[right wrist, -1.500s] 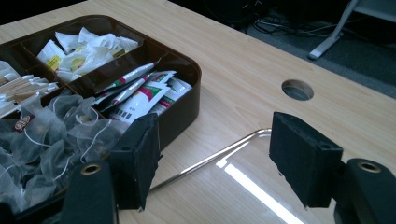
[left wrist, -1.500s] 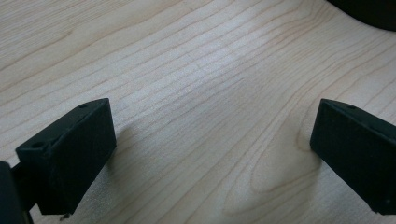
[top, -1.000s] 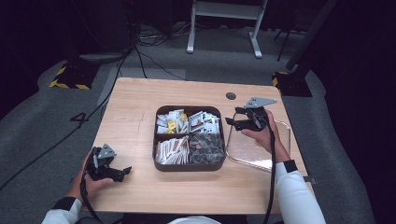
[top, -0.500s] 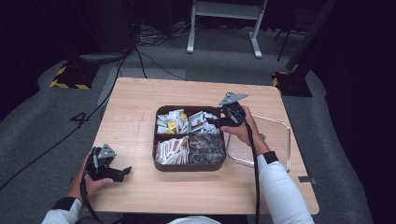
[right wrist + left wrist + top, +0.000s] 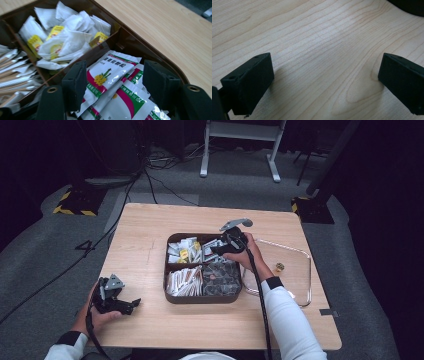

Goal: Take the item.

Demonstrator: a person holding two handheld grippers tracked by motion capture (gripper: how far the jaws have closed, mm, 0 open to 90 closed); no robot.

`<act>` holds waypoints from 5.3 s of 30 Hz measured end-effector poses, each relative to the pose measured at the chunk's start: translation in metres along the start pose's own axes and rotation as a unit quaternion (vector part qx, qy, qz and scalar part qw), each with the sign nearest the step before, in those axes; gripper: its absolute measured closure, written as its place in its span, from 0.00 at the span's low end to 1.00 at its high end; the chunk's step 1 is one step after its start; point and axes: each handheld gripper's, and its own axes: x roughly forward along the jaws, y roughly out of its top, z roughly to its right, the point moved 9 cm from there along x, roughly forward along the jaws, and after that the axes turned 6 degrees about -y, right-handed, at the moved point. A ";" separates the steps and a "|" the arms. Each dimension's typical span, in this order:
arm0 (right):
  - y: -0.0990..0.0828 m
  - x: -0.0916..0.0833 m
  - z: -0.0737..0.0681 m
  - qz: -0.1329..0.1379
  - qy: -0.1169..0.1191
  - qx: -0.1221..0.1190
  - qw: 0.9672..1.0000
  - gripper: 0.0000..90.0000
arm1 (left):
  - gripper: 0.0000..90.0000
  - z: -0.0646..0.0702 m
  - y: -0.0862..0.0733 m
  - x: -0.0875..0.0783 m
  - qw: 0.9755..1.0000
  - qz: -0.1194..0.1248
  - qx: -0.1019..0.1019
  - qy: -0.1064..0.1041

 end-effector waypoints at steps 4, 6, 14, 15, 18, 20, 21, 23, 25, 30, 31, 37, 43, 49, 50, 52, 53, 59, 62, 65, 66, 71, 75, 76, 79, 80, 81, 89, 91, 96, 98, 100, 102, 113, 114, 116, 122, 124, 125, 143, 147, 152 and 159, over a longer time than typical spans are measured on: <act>-0.005 0.014 0.006 -0.024 -0.011 0.006 1.000 0.40 | 0.01 0.000 0.000 0.000 1.000 0.000 -0.001 0.000; -0.007 0.019 0.006 -0.029 -0.007 0.009 1.000 0.40 | 0.01 0.000 0.000 0.000 1.000 0.000 -0.001 0.000; -0.001 0.024 -0.007 -0.027 -0.006 -0.020 0.999 0.40 | 0.01 0.000 0.000 0.000 1.000 0.000 0.000 0.000; 0.002 0.023 -0.009 -0.021 -0.001 -0.019 1.000 0.41 | 0.01 0.000 0.000 0.000 1.000 0.000 -0.001 0.000; 0.005 0.023 -0.012 -0.016 -0.003 -0.022 1.000 0.45 | 0.01 0.000 0.000 0.000 1.000 0.000 0.000 0.000; 0.005 0.024 -0.012 -0.018 -0.010 -0.030 0.999 0.50 | 0.01 0.000 0.000 0.000 1.000 0.000 -0.001 0.000; 0.006 0.023 -0.014 -0.020 -0.007 -0.040 0.999 0.63 | 0.01 0.000 0.000 0.000 1.000 0.000 0.000 0.000; 0.006 0.022 -0.014 -0.022 -0.007 -0.045 0.999 0.69 | 0.01 0.000 0.000 0.000 1.000 0.000 0.000 0.000; 0.006 0.021 -0.018 -0.026 0.005 -0.060 0.998 0.76 | 0.01 0.000 0.000 0.000 1.000 0.001 0.001 0.002; 0.005 0.021 -0.024 -0.034 0.020 -0.061 0.997 0.86 | 0.01 0.000 0.000 0.000 1.000 0.001 0.001 0.002; 0.004 0.020 -0.024 -0.035 0.018 -0.063 0.997 0.89 | 0.01 0.000 0.000 0.000 1.000 0.001 0.001 0.002; 0.004 0.010 -0.025 -0.021 0.025 -0.062 0.998 0.99 | 0.01 0.000 0.000 0.000 1.000 0.001 0.000 0.003; 0.007 0.000 -0.024 0.001 0.019 -0.061 0.998 0.99 | 0.01 0.000 0.000 0.000 1.000 0.002 0.000 0.002; 0.011 -0.018 -0.020 0.028 0.011 -0.056 0.998 1.00 | 0.01 0.000 0.000 0.000 1.000 0.001 0.000 0.003; 0.011 -0.021 -0.020 0.033 0.010 -0.055 0.998 1.00 | 0.01 0.000 0.000 0.000 1.000 0.001 0.000 0.002; 0.013 -0.028 -0.018 0.043 0.009 -0.053 0.998 1.00 | 0.01 0.000 0.000 0.000 1.000 0.000 0.000 0.002; 0.014 -0.034 -0.017 0.052 0.010 -0.051 0.997 1.00 | 0.01 0.000 0.000 0.000 1.000 0.002 0.000 0.002; 0.015 -0.050 -0.014 0.077 0.011 -0.043 0.996 1.00 | 0.01 0.000 0.000 0.000 1.000 0.001 0.000 0.002; 0.014 -0.061 -0.014 0.091 0.014 -0.041 0.995 1.00 | 0.01 0.000 0.000 0.000 1.000 0.002 0.000 0.002; 0.010 -0.074 -0.013 0.108 0.018 -0.035 0.993 1.00 | 0.01 0.000 0.000 0.000 1.000 0.002 0.000 0.003; 0.010 -0.074 -0.013 0.108 0.018 -0.035 0.993 1.00 | 0.01 0.000 0.000 0.000 1.000 0.002 0.000 0.003; 0.002 -0.092 -0.014 0.129 0.025 -0.032 0.991 1.00 | 0.01 0.000 0.000 0.000 1.000 0.001 0.000 0.002; -0.002 -0.101 -0.014 0.136 0.025 -0.031 0.990 1.00 | 0.01 0.000 0.000 0.000 1.000 0.001 0.000 0.003; -0.003 -0.103 -0.014 0.139 0.027 -0.031 0.989 1.00 | 0.01 0.000 0.000 0.000 1.000 0.002 0.000 0.002; -0.008 -0.110 -0.014 0.144 0.029 -0.031 0.989 1.00 | 0.01 0.000 0.000 0.000 1.000 0.001 0.000 0.003; -0.010 -0.111 -0.014 0.145 0.028 -0.032 0.989 1.00 | 0.01 0.000 0.000 0.000 1.000 0.001 0.000 0.002; -0.012 -0.112 -0.014 0.146 0.029 -0.031 0.988 1.00 | 0.01 0.000 0.000 0.000 1.000 0.002 0.000 0.003; -0.019 -0.125 -0.017 0.155 0.035 -0.031 0.987 1.00 | 0.01 0.000 0.000 0.000 1.000 0.001 0.000 0.003; -0.021 -0.130 -0.021 0.158 0.037 -0.036 0.986 1.00 | 0.01 0.000 0.000 0.000 1.000 0.001 0.000 0.002; -0.024 -0.136 -0.028 0.160 0.044 -0.043 0.985 1.00 | 0.01 0.000 0.000 0.000 1.000 0.001 0.000 0.003; -0.026 -0.138 -0.032 0.160 0.049 -0.046 0.985 1.00 | 0.01 0.000 0.000 0.000 1.000 0.001 0.000 0.002; -0.027 -0.139 -0.036 0.160 0.051 -0.051 0.985 1.00 | 0.01 0.000 0.000 0.000 1.000 0.001 0.000 0.003; -0.029 -0.142 -0.043 0.159 0.059 -0.057 0.984 1.00 | 0.01 0.000 0.000 0.000 1.000 0.001 0.000 0.003; -0.039 -0.149 -0.077 0.152 0.084 -0.089 0.981 1.00 | 0.01 0.000 0.000 0.000 1.000 0.002 -0.001 0.003; -0.040 -0.149 -0.079 0.151 0.087 -0.092 0.980 1.00 | 0.01 0.000 0.000 0.000 1.000 0.001 0.000 0.003; -0.043 -0.148 -0.085 0.146 0.094 -0.098 0.980 1.00 | 0.01 0.000 0.000 0.000 1.000 0.002 -0.001 0.003; -0.051 -0.144 -0.103 0.133 0.114 -0.113 0.978 1.00 | 0.01 0.000 0.000 0.000 1.000 0.000 0.000 0.003; -0.054 -0.143 -0.109 0.129 0.119 -0.121 0.977 1.00 | 0.01 0.000 0.000 0.000 1.000 0.002 -0.001 0.003; -0.055 -0.143 -0.112 0.127 0.122 -0.123 0.977 1.00 | 0.01 0.000 0.000 0.000 1.000 0.002 -0.001 0.003; -0.084 -0.133 -0.162 0.088 0.173 -0.174 0.966 1.00 | 0.01 0.000 0.000 0.000 1.000 0.001 -0.001 0.002; -0.093 -0.124 -0.170 0.069 0.186 -0.175 0.965 1.00 | 0.01 0.000 0.000 0.000 1.000 0.001 -0.001 0.003; -0.102 -0.117 -0.177 0.052 0.199 -0.174 0.963 1.00 | 0.01 0.000 0.000 0.000 1.000 0.002 0.000 0.003; -0.112 -0.105 -0.185 0.031 0.210 -0.181 0.960 1.00 | 0.01 0.000 0.000 0.000 1.000 0.001 -0.002 0.003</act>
